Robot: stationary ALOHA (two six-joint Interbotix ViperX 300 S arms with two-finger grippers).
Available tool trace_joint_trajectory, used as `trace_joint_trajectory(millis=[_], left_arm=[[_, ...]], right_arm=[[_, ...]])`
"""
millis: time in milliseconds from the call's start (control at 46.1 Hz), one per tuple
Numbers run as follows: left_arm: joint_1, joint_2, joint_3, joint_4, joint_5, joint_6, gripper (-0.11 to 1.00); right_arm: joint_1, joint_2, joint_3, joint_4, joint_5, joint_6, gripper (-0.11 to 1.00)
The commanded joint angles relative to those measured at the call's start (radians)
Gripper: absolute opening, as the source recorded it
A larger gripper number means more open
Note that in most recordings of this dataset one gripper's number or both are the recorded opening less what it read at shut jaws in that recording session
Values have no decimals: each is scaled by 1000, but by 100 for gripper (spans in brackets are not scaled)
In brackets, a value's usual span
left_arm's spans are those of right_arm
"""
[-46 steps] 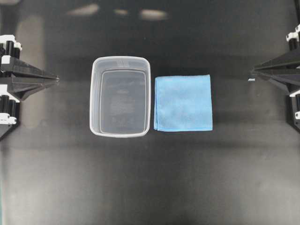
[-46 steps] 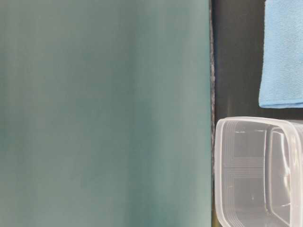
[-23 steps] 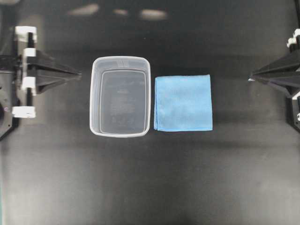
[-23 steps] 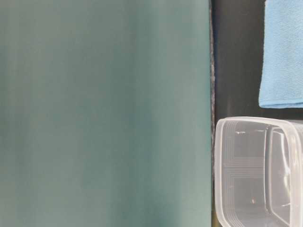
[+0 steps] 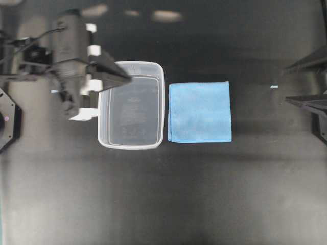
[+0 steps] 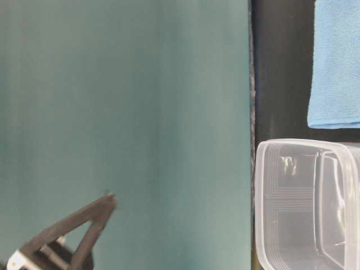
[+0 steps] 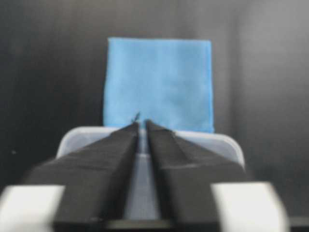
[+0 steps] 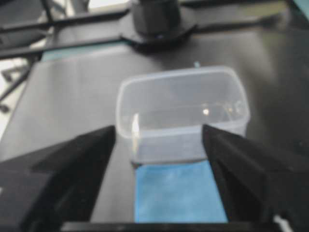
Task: Place the blue towel into the container with the left arm.
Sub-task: 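Move the open left gripper over the container to the blue towel and lower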
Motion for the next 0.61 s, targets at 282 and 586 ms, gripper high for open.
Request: trace_joint_trajectory(millis=[282, 586], left_arm=[[5, 365, -380, 5, 273, 18, 91], [-11, 666, -598, 5, 364, 94, 90]], right_arm=[[-32, -31, 2, 2, -2, -8, 75], [-60, -92, 3, 2, -6, -9, 75]])
